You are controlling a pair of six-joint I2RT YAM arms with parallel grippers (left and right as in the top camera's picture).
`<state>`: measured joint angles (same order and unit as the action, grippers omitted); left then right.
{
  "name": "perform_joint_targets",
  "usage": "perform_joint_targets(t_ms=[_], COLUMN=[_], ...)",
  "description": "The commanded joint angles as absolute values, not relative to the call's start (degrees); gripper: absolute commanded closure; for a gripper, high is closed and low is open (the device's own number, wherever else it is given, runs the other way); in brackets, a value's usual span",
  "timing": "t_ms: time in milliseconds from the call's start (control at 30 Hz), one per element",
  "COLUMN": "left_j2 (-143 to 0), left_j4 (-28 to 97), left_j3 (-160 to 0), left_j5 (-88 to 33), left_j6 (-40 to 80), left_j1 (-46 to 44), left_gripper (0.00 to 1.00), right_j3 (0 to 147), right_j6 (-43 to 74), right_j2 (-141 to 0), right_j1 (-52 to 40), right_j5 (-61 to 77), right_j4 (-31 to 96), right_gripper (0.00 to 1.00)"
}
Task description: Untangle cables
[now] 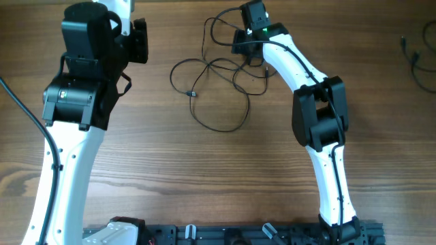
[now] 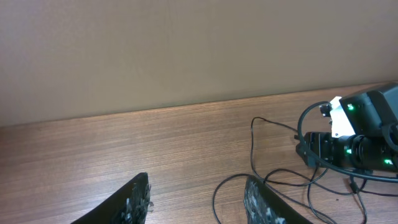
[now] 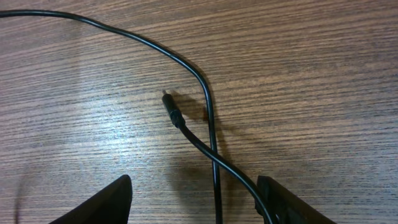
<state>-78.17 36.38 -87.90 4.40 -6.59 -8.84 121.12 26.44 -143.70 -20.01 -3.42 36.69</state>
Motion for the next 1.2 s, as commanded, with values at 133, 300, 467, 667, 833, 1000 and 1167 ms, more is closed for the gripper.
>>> perform_joint_targets(t_ms=[133,300,467,667,833,1000,1167], left_j2=[-77.3,-77.3,-77.3,-77.3,-77.3,-77.3,-77.2], left_j4=[36.0,36.0,35.9,35.7,35.7,35.6,35.6], left_j3=[-87.6,-87.6,-87.6,-87.6,-87.6,-87.6,-87.6], left_j5=[3.4,3.4,3.4,3.0,3.0,3.0,3.0], left_j6=[-7.2,-7.2,-7.3,-7.3,-7.3,-7.3,-7.2], left_j1=[-8.4,-8.4,-8.4,-8.4,-8.4,-8.4,-8.4], left_gripper=[0.50,0.50,0.50,0.50,0.50,0.49,0.50], right_j3=[120.2,120.2,120.2,120.2,120.3,120.5,120.5], right_j6=[25.5,25.5,25.5,25.5,25.7,26.5,26.5], right_j2=[-146.3,-146.4,-146.8,-146.8,-146.8,-145.4,-140.4], right_j1=[-20.5,-20.5,-20.5,-20.5,-20.4,-20.3,-19.6], right_j5=[-3.0,-3.0,-2.9,-2.2,0.0,-0.1,-0.2], right_j4=[36.4,36.4,37.1,37.4,36.4,35.7,35.9], right_gripper=[0.34,0.35,0.67,0.95,0.95,0.96,0.95])
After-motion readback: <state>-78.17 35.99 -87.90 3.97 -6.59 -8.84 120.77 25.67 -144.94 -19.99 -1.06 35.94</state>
